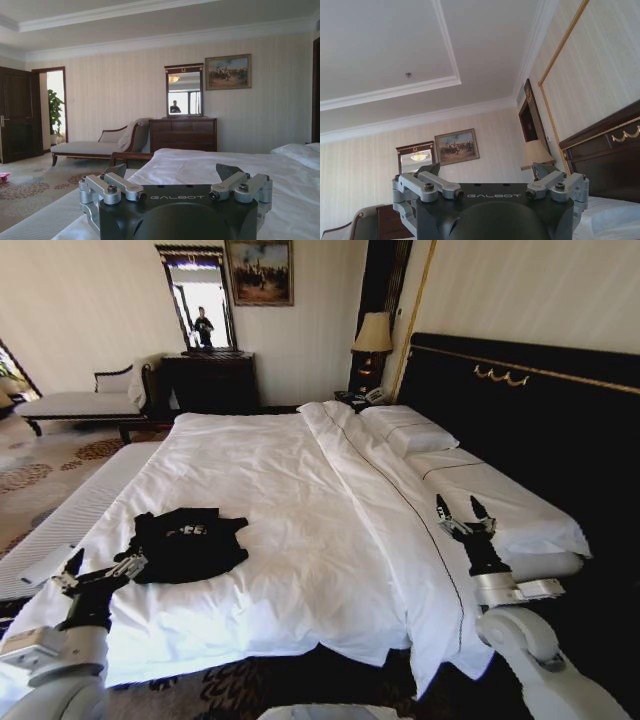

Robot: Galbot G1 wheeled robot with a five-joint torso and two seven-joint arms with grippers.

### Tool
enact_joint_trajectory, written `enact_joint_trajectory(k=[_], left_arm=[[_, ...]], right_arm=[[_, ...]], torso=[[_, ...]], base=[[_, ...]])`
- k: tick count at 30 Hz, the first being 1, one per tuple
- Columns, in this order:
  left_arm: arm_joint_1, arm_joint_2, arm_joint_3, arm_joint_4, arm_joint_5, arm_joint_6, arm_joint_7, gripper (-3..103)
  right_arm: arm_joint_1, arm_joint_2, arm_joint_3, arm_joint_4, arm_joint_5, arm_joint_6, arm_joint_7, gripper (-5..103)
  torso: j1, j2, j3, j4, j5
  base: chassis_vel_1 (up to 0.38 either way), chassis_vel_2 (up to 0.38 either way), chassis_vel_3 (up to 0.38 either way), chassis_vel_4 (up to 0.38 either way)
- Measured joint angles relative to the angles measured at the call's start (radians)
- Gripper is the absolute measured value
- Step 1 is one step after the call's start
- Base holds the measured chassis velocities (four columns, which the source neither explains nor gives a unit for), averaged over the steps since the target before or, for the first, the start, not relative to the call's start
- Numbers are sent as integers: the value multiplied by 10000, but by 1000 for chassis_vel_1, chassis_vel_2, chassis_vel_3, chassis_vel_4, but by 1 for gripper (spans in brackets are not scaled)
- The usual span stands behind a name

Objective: Fold the clothes on the bed.

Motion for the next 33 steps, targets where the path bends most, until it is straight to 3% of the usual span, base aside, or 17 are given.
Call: enact_joint_trajectory(k=[33], left_arm=[[91,-161,124,-127,208,-39,25,100]], right_arm=[[-62,179,18,74,-117,33,9,100]], torso=[[0,0,0,1,-1]], base=[[68,63,-67,-63]])
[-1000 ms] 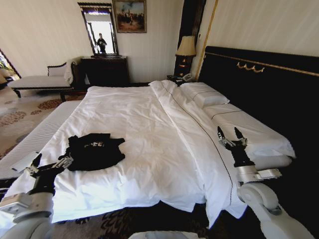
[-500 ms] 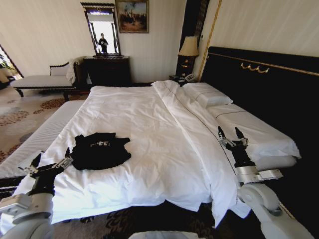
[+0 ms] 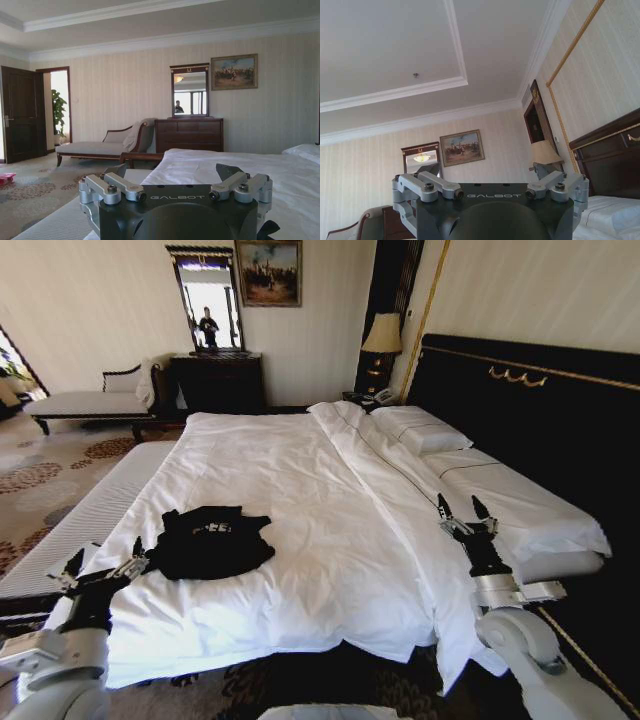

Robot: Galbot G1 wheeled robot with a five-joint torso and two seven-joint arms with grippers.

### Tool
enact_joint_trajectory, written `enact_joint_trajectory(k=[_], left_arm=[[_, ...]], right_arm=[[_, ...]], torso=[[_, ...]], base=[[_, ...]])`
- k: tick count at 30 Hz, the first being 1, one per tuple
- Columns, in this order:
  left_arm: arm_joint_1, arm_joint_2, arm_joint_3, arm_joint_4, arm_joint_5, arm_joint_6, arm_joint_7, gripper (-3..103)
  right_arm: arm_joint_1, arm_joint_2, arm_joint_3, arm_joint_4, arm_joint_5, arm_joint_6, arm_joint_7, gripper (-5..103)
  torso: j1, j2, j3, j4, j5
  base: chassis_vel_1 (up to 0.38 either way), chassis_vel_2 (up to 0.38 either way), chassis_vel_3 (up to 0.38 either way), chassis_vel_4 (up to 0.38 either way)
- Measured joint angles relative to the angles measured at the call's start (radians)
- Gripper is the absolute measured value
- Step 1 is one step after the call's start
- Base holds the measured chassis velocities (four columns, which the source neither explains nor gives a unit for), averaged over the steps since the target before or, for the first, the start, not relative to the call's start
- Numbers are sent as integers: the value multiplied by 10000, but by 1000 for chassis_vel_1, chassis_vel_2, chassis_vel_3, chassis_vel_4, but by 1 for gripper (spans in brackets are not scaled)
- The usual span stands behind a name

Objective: Fold the clothes on the bed.

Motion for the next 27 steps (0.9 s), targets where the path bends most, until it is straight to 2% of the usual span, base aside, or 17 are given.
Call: enact_joint_trajectory(k=[27], left_arm=[[-33,-59,127,43,88,-23,14,100]], right_arm=[[-51,65,-10,-9,-105,18,-5,100]], torso=[[0,0,0,0,1]], base=[[89,91,-78,-82]])
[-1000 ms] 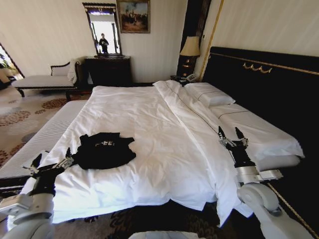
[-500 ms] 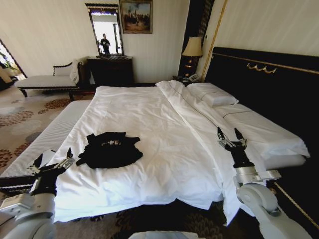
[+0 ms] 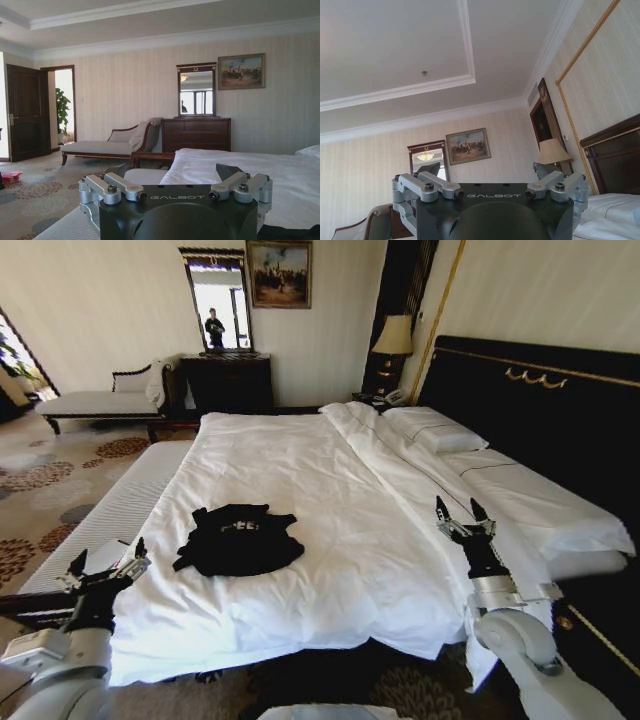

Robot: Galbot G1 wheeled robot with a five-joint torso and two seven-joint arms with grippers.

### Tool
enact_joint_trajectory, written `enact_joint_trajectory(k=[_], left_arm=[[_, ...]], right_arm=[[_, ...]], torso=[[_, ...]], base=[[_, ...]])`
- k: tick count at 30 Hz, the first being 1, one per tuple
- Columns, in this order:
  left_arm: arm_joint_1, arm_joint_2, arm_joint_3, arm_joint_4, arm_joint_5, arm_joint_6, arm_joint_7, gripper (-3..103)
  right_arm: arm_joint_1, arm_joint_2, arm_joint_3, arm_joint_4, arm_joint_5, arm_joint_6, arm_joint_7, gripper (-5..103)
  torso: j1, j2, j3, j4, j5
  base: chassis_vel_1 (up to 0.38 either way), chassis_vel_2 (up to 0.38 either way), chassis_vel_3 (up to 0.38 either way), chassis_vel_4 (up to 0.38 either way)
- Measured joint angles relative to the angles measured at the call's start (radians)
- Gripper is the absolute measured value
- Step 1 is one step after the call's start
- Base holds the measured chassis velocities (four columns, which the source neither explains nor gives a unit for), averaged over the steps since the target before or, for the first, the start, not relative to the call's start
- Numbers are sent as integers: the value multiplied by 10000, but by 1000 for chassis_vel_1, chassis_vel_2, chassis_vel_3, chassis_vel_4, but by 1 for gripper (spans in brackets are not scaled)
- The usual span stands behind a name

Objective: Fold the clothes on the bed.

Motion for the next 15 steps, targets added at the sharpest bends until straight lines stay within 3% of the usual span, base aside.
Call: enact_joint_trajectory(k=[15], left_arm=[[41,-32,17,-48,23,-6,4,100]], right_arm=[[-20,37,10,16,-42,26,-8,100]], torso=[[0,0,0,1,0]], base=[[92,95,-92,-90]])
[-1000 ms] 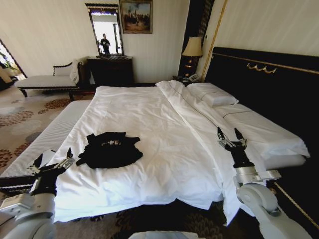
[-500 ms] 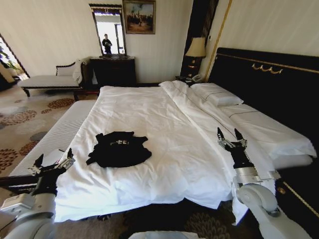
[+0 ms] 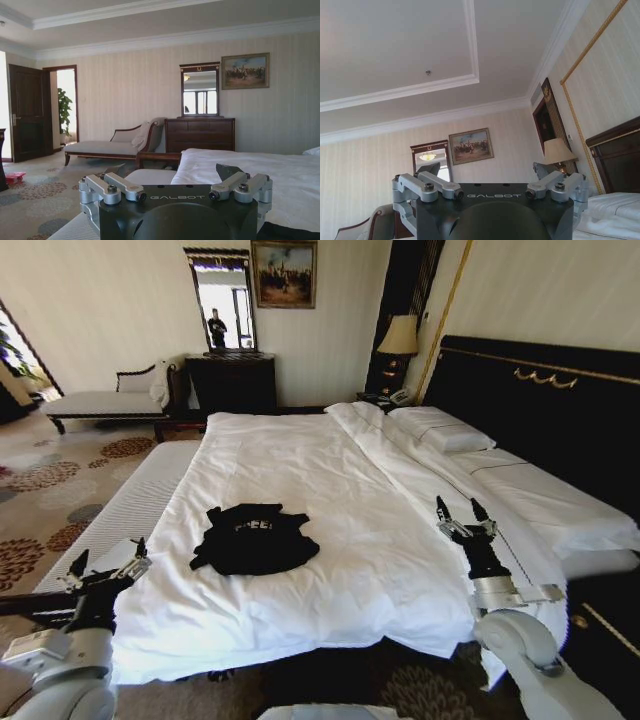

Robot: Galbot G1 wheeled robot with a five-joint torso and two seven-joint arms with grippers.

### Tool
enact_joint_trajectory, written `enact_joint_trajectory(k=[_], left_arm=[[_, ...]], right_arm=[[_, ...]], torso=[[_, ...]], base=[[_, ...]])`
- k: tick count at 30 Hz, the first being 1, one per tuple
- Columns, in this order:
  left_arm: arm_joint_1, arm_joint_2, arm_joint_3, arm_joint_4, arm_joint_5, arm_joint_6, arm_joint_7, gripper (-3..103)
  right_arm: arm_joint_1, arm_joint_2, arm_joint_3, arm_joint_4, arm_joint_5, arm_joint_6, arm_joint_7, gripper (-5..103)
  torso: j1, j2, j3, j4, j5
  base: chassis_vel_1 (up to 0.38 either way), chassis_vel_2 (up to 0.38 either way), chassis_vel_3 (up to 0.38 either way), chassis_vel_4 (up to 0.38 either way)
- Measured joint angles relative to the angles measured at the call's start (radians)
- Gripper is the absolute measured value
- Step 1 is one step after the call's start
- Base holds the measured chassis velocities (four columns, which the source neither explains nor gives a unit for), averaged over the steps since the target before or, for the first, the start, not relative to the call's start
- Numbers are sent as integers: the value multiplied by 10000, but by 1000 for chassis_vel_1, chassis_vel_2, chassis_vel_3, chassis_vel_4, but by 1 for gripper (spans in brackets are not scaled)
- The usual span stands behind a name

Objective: Fold the clothes on the bed.

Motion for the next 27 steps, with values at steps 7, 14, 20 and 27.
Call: enact_joint_trajectory(k=[7,14,20,27], left_arm=[[63,12,-19,-50,11,-4,0,100],[105,12,-29,-77,29,-5,0,100],[156,-3,-44,-130,35,-6,4,100],[230,-47,-86,-200,45,-12,6,100]], right_arm=[[9,15,-7,-4,-7,69,-29,100],[39,16,-50,-50,99,304,-171,100],[48,-1,-53,-60,168,357,-174,100],[66,0,-78,-57,149,384,-170,100]], torso=[[0,0,0,0,0],[-1,1,-1,-1,-5],[0,0,0,-1,6],[0,0,0,1,-3]], base=[[119,113,-105,-115],[88,80,-75,-83],[0,0,0,0],[0,0,0,0]])
